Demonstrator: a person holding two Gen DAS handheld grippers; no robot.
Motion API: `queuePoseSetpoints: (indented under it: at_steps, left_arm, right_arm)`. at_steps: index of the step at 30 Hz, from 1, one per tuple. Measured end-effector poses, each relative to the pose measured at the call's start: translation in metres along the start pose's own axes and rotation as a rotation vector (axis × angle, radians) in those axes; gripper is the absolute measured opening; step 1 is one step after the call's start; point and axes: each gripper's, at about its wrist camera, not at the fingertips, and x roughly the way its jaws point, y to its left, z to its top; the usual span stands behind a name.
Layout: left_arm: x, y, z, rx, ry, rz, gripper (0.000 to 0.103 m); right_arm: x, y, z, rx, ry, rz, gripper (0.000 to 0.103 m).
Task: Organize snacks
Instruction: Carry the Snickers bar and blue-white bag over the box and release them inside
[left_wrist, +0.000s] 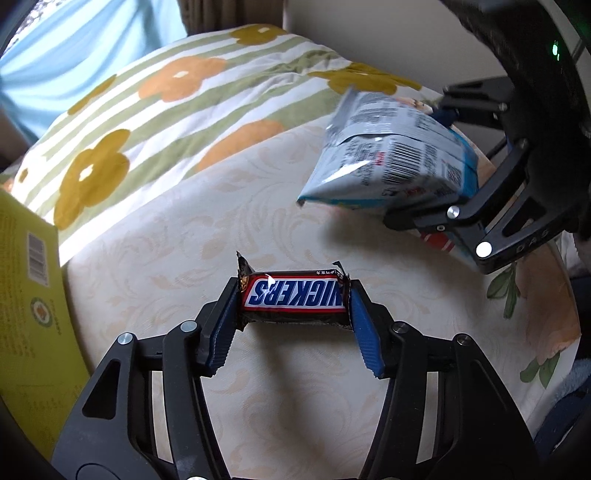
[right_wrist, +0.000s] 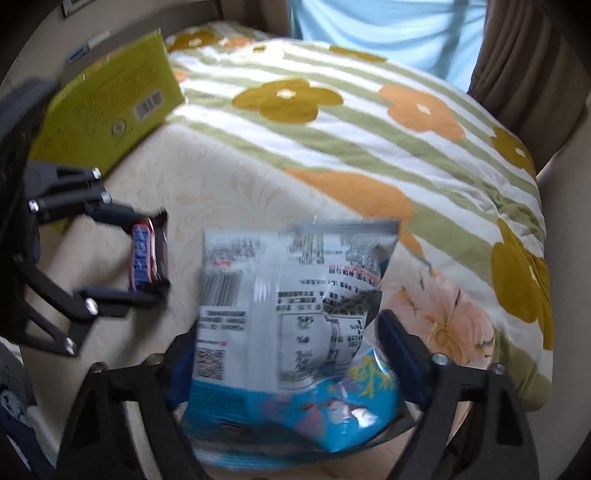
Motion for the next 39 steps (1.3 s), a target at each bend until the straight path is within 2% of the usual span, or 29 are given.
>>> queuePoseSetpoints:
  at_steps: [2,8,15,24,32,36,39]
  left_arm:
    - [-0.004,0.001,0.0,-0.011,-0.006,0.006,0.053]
    - [-0.023,0.003,0.001,-0.054,-0.043,0.023,0.053]
    - [-0.077,-0.002,0.005,-0.08,-0.122,0.085,0.053]
    - [-0.165,0.015,-0.001,-0.161,-0.237,0.188,0.053]
    - [-0.213,0.084,-0.029,-0.24,-0.285,0.218,0.053]
    - [-0.232,0.129,-0.052,-0.273,-0.284,0.218,0.053]
    - [-0.244,0.168,-0.071,-0.284,-0.269,0.246,0.053]
  right_arm:
    - [0.003,0.0,-0.003,-0.002,0.023,-0.002,0.072]
    - [-0.007,-0.004,-0.009,0.061,0.015,-0.032,0.07]
    - [-0.056,0.003,0.0,0.092,-0.065,-0.061,0.07]
    - [-0.125,0.031,0.037,0.123,-0.172,-0.037,0.07]
    - [-0.158,0.093,0.091,0.085,-0.243,-0.03,0.07]
    - [-0.155,0.134,0.118,0.098,-0.255,-0.021,0.07]
    - [-0.144,0.164,0.14,0.108,-0.261,0.007,0.07]
